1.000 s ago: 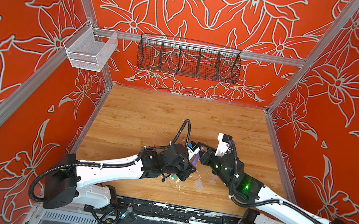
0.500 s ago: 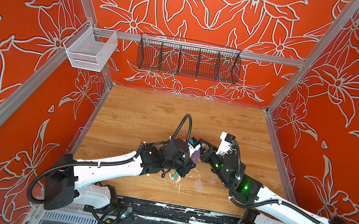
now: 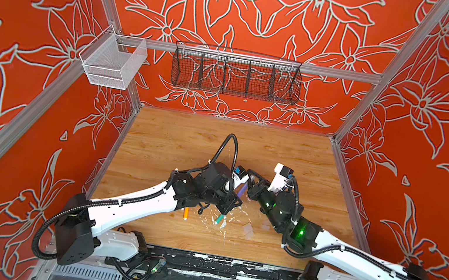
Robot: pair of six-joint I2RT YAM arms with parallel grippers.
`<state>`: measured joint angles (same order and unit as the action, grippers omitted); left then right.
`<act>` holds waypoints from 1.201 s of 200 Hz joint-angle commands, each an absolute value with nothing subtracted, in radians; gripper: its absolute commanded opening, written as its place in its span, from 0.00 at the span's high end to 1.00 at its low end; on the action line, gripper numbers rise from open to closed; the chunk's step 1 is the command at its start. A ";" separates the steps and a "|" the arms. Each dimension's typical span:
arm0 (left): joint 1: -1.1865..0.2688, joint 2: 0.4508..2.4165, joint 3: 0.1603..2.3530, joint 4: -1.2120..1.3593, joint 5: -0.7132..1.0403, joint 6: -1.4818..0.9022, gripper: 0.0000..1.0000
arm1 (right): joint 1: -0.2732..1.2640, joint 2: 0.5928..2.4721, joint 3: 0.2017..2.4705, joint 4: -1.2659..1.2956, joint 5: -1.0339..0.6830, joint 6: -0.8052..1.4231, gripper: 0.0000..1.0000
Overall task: Insert the pens into the pen caps
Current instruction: 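Push the cap down over the highlighter tip with the right gripper, then open the right gripper and pull it back from the capped highlighter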
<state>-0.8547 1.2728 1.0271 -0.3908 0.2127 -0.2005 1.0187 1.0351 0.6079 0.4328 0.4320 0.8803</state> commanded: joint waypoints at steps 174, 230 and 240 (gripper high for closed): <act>-0.767 1.273 1.077 -0.103 0.168 -0.221 1.00 | 1.139 1.036 0.634 0.174 0.352 0.822 1.00; -0.795 1.224 0.908 -0.084 0.146 -0.272 1.00 | 1.077 1.012 0.682 0.140 0.319 0.788 0.84; -0.795 1.217 0.888 -0.086 0.130 -0.284 1.00 | 1.076 1.003 0.680 0.140 0.324 0.784 0.76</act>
